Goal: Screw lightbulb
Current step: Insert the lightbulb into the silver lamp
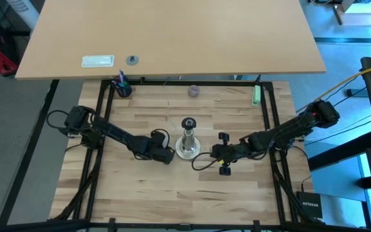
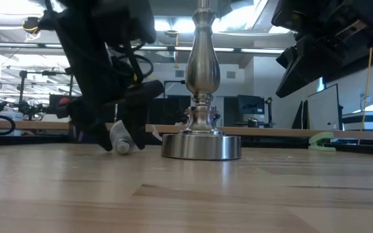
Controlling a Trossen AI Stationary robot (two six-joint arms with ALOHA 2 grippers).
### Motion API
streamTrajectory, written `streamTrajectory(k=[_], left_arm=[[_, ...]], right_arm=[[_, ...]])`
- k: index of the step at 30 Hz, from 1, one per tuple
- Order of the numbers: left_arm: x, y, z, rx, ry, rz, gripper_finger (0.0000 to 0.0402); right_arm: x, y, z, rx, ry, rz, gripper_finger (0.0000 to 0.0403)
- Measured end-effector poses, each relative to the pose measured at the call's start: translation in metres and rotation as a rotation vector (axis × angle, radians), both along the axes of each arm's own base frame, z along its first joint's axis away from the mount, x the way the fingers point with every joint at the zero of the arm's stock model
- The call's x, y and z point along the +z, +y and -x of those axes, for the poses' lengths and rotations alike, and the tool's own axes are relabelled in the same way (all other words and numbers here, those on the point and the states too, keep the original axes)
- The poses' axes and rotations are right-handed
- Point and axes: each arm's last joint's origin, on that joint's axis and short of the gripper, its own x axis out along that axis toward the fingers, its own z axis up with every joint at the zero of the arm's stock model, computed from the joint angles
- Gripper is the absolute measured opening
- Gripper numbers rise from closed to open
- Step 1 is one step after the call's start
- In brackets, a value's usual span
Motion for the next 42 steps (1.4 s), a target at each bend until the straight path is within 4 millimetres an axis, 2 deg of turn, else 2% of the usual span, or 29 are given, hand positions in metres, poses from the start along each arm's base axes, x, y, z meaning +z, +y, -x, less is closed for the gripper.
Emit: streamTrajectory(k=[9,14,20,24,28,31,35,39,42], left_arm=[[-0.002,0.019,-0.004,0.032,0.019,0.012,0.0317],[-0.002,0.024,-0.005,0.026,0.028,-0.001,0.0260],[-0.002,0.025,-0.008,-0.052,0.036,-0.029,0.0155],[0.003,0.018,-0.009,-0.138,0.035,-0.051,0.0147],[0.028,-0.001,-0.001,-0.228,-0.033,-0.054,0.0141],[0.056,-0.018,0.009,-0.304,-0.131,-0.067,0.0138],[0.099,-0.041,0.027,-0.413,-0.310,-0.168,0.0137],[0.134,-0.063,0.038,-0.531,-0.500,-0.315,0.0136],[0.153,-0.076,0.036,-0.635,-0.621,-0.419,0.0135]], right_arm=[[0.000,0.000,0.000,0.000,-0.001,0.000,0.0010],[0.000,0.000,0.000,-0.001,-0.001,0.001,0.0010],[0.000,0.000,0.000,0.001,0.000,0.003,0.0010],[-0.001,0.000,0.001,0.001,0.009,0.007,0.0010],[0.005,-0.002,0.005,0.009,0.056,0.007,0.0010],[0.018,-0.003,0.011,0.006,0.067,-0.013,0.0010],[0.037,-0.006,0.020,0.014,0.005,-0.066,0.0010],[0.059,-0.007,0.025,0.038,-0.166,-0.127,0.0010],[0.077,-0.005,0.018,0.074,-0.414,-0.178,0.0010]])
